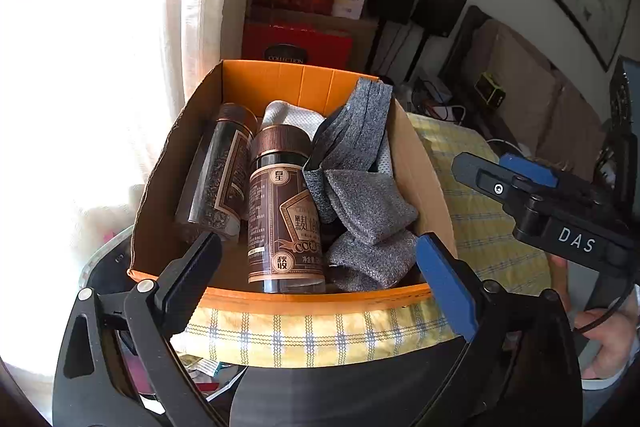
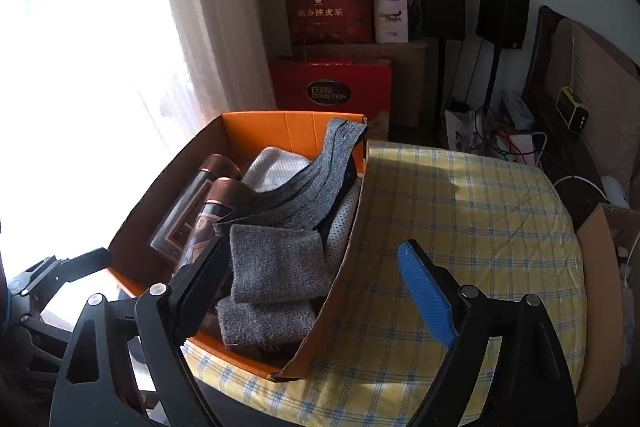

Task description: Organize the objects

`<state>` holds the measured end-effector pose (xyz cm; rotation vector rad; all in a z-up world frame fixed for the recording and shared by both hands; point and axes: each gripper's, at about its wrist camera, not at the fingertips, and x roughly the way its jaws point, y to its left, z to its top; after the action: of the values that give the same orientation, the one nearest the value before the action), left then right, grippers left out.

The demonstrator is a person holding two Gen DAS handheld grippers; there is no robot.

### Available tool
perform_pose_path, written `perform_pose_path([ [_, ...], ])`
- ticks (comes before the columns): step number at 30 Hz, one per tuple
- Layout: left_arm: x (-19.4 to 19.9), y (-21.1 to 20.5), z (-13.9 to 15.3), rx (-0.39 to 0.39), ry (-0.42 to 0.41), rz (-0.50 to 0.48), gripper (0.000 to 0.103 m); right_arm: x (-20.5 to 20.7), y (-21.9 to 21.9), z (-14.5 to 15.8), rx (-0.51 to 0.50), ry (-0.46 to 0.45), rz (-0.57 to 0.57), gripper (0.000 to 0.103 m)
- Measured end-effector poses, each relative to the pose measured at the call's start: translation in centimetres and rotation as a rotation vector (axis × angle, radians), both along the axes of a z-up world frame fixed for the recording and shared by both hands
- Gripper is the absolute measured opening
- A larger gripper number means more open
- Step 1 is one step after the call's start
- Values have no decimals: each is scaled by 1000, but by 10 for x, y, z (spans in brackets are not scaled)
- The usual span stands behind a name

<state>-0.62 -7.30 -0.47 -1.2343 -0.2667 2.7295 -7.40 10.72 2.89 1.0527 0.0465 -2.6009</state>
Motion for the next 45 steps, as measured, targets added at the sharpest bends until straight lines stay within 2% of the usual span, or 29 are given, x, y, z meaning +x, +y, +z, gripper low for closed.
perform_pose_path([
  [5, 5, 8, 3, -3, 10, -13, 101, 12, 14, 2, 18, 19, -45, 92],
  [9, 8, 15, 6, -15, 22, -24, 102, 26, 28, 2, 35, 29, -80, 102],
  [18, 21, 31, 10, -25, 41, -41, 103, 57, 50, 9, 75, 61, -146, 103],
  [21, 28, 37, 11, -64, 58, -24, 103, 67, 55, 10, 83, 73, -164, 103],
  [24, 37, 38, 14, -37, 89, -19, 103, 77, 60, 9, 97, 73, -180, 103],
  [29, 47, 47, 14, -99, 79, -6, 103, 92, 71, 2, 93, 51, -206, 103],
  [33, 50, 45, 8, -35, 31, -30, 103, 106, 81, -1, 72, 53, -232, 103],
  [37, 58, 51, 2, -66, 13, -30, 103, 119, 89, -3, 56, 51, -241, 103],
  [41, 65, 56, 0, -36, 4, -50, 103, 127, 91, -3, 66, 57, -247, 103],
  [45, 69, 61, 4, -44, 22, -56, 103, 130, 91, -3, 70, 57, -249, 103],
])
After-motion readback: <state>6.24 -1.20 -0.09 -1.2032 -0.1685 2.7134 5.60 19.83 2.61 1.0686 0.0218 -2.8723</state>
